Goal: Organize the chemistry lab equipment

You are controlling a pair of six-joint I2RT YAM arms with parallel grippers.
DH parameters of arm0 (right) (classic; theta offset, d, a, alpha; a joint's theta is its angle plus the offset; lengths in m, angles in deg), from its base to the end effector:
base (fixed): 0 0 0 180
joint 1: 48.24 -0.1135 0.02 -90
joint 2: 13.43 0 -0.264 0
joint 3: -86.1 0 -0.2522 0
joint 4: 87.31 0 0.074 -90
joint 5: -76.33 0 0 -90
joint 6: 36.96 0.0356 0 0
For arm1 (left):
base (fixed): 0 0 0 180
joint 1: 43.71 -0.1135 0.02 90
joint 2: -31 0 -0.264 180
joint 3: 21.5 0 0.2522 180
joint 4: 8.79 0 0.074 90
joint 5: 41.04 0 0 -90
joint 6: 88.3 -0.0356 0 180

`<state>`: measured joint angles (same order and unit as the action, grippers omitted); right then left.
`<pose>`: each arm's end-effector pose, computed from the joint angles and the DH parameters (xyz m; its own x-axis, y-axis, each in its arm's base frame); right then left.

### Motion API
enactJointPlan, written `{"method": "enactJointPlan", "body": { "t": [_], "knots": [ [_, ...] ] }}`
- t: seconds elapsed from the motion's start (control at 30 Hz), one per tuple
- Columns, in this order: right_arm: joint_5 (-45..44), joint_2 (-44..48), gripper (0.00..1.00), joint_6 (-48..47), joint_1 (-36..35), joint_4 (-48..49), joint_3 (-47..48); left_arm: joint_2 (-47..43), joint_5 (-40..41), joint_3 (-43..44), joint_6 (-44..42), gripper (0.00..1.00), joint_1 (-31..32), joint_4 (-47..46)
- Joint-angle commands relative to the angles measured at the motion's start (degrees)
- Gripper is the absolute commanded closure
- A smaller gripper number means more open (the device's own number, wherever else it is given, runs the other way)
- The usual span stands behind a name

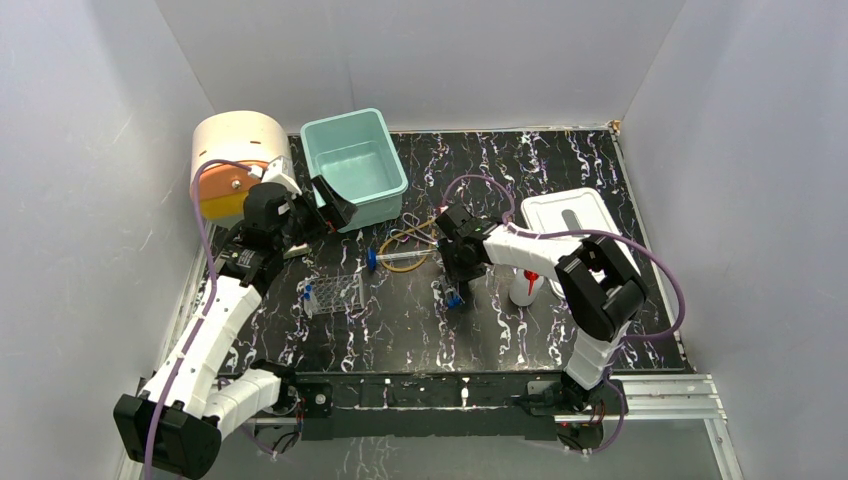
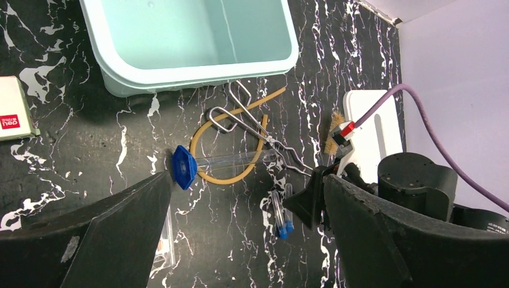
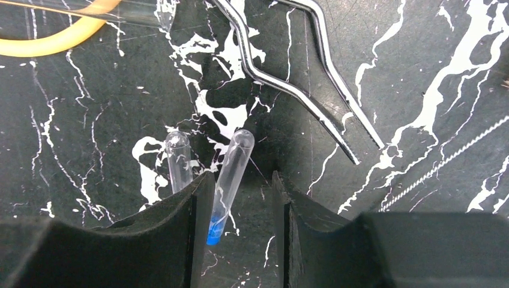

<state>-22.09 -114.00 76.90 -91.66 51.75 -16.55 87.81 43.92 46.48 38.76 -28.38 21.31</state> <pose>0.2562 0.2353 0.1753 -0.8541 -0.2574 -0.4519 -0.3150 0.9475 0.0558 0.2176 -0.0629 0.3478 -0.4567 -0.4973 -0.7377 0.0856 0.8008 -0.5928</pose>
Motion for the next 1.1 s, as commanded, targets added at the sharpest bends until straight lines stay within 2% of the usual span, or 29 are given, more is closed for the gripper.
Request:
{"method": "enactJointPlan", "body": {
  "t": [0.0,0.23,0.47,0.67,0.73,0.83,0.93,1.07],
  "knots": [
    [-0.45,-0.76,0.53,0.14,-0.35,0.64,1.98,-1.28,0.3,0.09,-0.76,0.02,-0.13,0.25],
    [0.13,-1.39,0.62,-0.47,-0.7,0.29,1.33,-0.83,0.8,0.29,-0.65,0.02,-0.13,0.18],
    [-0.94,-1.6,0.78,-2.36,-0.75,0.82,1.16,0.12,0.07,-0.16,1.17,0.02,-0.19,-1.07],
    [-3.37,1.32,0.8,-6.35,-0.75,1.84,2.28,0.61,-2.7,-1.25,3.87,0.02,-0.13,-2.69],
    [-3.29,3.27,0.8,-7.83,-0.7,2.31,2.85,1.08,-5.6,-1.83,4.86,0.02,-0.17,-3.95],
    [-0.84,7.57,0.8,-10.39,-0.7,5.09,2.37,3.12,-14.5,-1.95,3.15,0.03,-0.17,-7.36],
    [2.73,12.84,0.79,-12.1,-0.76,10.06,0.42,7.19,-22.02,1.0,0.45,0.07,-0.13,-5.82],
    [7.91,19.22,0.79,-13.71,-0.71,15.61,-0.65,11.51,-30.55,2.4,4.86,0.08,-0.1,-8.03]
  ]
}}
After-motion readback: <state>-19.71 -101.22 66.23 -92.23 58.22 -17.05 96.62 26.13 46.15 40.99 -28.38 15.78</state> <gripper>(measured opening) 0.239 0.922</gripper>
